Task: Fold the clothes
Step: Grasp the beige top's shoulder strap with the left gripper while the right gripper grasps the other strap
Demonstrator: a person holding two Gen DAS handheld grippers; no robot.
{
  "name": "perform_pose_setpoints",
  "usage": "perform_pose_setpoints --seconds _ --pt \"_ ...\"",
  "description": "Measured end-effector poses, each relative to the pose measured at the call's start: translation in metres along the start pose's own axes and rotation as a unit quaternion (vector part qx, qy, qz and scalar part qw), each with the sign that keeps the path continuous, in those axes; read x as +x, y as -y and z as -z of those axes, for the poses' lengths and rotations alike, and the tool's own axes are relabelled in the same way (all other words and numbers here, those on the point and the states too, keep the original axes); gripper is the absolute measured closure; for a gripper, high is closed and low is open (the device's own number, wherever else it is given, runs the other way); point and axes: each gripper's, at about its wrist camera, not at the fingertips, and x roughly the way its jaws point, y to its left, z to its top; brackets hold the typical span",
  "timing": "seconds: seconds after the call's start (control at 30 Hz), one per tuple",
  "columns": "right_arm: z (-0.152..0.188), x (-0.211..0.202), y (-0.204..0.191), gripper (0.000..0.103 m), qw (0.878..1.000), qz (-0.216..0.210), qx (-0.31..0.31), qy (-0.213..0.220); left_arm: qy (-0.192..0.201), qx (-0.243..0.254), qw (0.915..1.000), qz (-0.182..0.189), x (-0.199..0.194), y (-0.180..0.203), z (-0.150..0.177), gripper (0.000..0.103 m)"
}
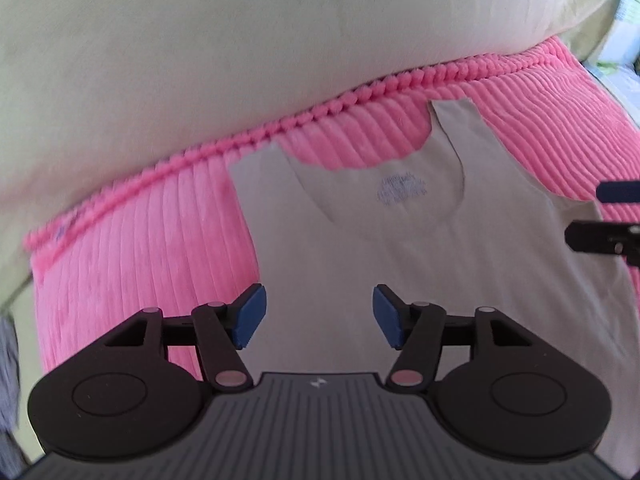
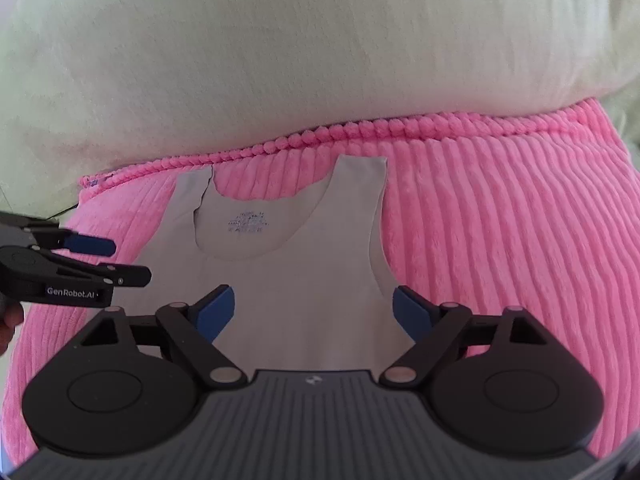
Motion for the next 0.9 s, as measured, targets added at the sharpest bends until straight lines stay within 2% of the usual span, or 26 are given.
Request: perform_pose_setpoints --seconds 0.07,0.2,0.4,0.53,0.67,0.8,0.87,0.9 --pt "-0.009 0.007 0.003 0.033 1.0 -0.013 -0.018 -0.003 0.008 0.019 0.9997 0.01 0.008 -0.009 -0.013 0.041" --pt "-0.029 0.024 0.012 0.046 0.998 -0.041 -0.05 -0.017 0.017 0.061 0.998 0.003 0.025 -0.026 -0.034 0.041" --pt "-0.059 0.049 0.025 0.046 0.994 -0.047 -0.095 -0.018 0.014 0.11 0.9937 0.016 0.053 -0.052 -0.064 0.041" --pt "-0.079 0.065 0.035 0.046 0.992 -0.046 -0.113 -0.017 0.004 0.147 0.9884 0.039 0.077 -0.062 -0.077 0.042" --pt "-0.09 0.076 0.045 0.046 0.993 -0.051 -0.108 -0.017 -0.016 0.163 0.9841 0.069 0.097 -0.069 -0.082 0.043" --pt "-0.095 0.084 0.054 0.046 0.993 -0.053 -0.102 -0.019 -0.024 0.192 0.9754 0.105 0.107 -0.072 -0.082 0.051" --pt "-0.096 0.087 0.057 0.046 0.993 -0.057 -0.099 -0.017 -0.019 0.219 0.9679 0.122 0.11 -0.069 -0.078 0.065" --pt "-0.097 0.089 0.058 0.046 0.993 -0.058 -0.099 -0.017 -0.016 0.229 0.9654 0.124 0.109 -0.067 -0.077 0.081"
